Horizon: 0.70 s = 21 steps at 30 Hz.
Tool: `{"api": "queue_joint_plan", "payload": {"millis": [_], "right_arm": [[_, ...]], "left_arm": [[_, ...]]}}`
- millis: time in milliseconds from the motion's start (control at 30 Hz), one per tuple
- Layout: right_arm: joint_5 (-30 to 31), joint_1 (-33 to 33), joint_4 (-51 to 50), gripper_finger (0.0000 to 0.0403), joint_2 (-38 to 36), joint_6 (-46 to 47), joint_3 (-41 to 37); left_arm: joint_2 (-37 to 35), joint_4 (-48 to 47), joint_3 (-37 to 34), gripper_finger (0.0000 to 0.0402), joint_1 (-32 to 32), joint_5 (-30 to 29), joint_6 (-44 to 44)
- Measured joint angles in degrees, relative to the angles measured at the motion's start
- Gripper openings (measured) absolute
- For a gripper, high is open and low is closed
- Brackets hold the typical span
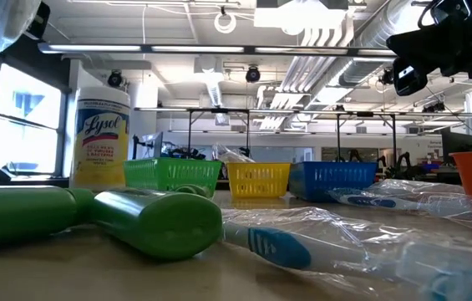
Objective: Pick & Place Travel size toiletries
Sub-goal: Put the cotton pack into the black basket
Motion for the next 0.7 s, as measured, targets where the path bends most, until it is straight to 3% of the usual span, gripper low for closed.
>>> {"api": "queue_joint_plan", "payload": {"millis": [233, 367, 433, 567, 700], "right_arm": [[0.0, -0.01, 0.0, 0.0004, 0.0, 0.24, 0.0], [0.02, -0.01, 0.0, 0.0004, 0.0, 0.24, 0.0], [0.0, -0.02, 0.0, 0.0004, 0.0, 0.24, 0.0], [0.01, -0.02, 0.0, 0.0004, 0.01, 0.24, 0.0], [0.0, -0.02, -0.01, 0.0004, 0.19, 0.44, 0.0]], "left_arm": [[6.97, 0.19, 2.33, 0.0, 0.0, -0.55, -7.98], [18.82, -1.46, 7.39, 0.0, -0.02, -0.15, -13.07], [25.91, -6.56, 11.24, 0.0, -0.02, 0.81, -16.04], [38.59, -16.05, 19.19, 0.0, -0.02, 4.48, -23.04], [48.61, -17.97, 25.68, 0.0, -0.02, 9.41, -25.06]]}}
